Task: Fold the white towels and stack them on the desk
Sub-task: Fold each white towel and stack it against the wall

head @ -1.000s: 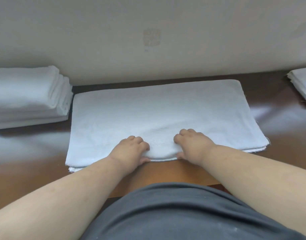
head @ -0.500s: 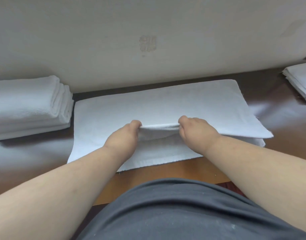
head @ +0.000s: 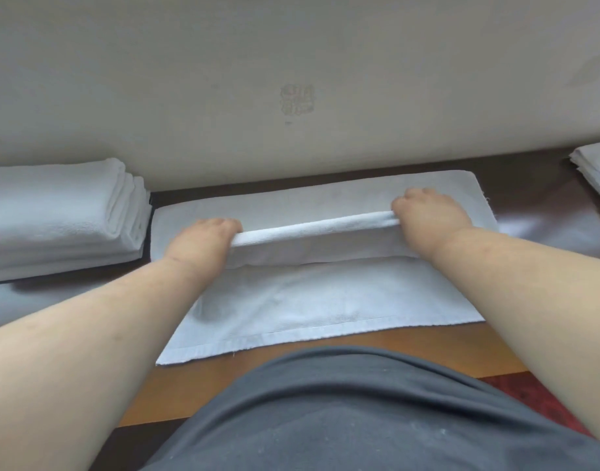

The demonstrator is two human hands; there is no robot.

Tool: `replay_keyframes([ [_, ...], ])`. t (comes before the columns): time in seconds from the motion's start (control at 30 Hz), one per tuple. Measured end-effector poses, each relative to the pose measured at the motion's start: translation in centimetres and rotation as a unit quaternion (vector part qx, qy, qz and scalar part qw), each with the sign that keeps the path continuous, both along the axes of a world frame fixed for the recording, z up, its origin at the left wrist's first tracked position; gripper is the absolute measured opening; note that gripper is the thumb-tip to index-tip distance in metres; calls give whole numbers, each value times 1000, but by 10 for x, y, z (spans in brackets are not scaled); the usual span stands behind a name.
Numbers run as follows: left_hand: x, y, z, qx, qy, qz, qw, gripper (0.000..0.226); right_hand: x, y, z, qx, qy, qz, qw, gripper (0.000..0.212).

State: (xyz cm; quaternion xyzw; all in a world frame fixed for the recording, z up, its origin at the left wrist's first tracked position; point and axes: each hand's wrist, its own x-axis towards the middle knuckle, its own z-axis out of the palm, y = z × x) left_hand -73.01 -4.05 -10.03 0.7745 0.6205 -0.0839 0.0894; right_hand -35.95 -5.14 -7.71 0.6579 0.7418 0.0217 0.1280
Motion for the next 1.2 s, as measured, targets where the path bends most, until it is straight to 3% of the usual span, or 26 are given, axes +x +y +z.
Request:
replay_keyframes([
  [0.1, -31, 11, 5, -12, 76, 55, 996, 17, 23, 14, 9, -37, -44, -113, 992, 34],
  [0.23, -57, 26, 10, -57, 111, 139, 982, 10, 49, 39, 17, -118, -17, -284, 951, 60],
  [0.3, -61, 39, 8, -55, 110, 156, 980, 15, 52, 53, 12, -150, 17, -331, 931, 53],
  [0.37, -60, 52, 6, -39, 76, 200, 976, 23, 55, 64, 3, -122, 40, -349, 928, 39],
  [0.5, -53, 71, 3, -20, 31, 245, 969, 34, 69, 82, -12, 13, 202, -359, 911, 30],
  [0.57, -50, 70, 1, 3, -1, 267, 964, 46, 70, 89, -18, 30, 322, -383, 865, 34],
  [0.6, -48, 67, -3, 8, -20, 281, 960, 53, 69, 89, -23, 33, 340, -370, 864, 40],
  [0.7, -31, 42, -11, 35, -32, 254, 966, 63, 56, 70, -36, 11, 242, -264, 934, 71],
  [0.73, -20, 32, -14, 48, -27, 196, 979, 60, 47, 59, -39, 14, 243, -233, 942, 71],
  [0.8, 5, 8, -21, 46, -53, 31, 997, 46, 27, 37, -48, 17, 267, -128, 955, 52],
  [0.87, 34, -18, -26, -27, -68, -124, 990, 31, 2, 14, -54, -40, 236, 0, 971, 29],
  [0.97, 63, -55, -38, -146, -14, -265, 953, 35, -34, -24, -61, -158, 157, 176, 959, 41],
  [1.1, 68, -77, -50, -191, 38, -268, 944, 31, -47, -55, -63, -277, 92, 239, 926, 56],
  [1.2, 67, -84, -50, -157, 38, -242, 957, 26, -40, -66, -63, -269, 87, 227, 932, 39],
])
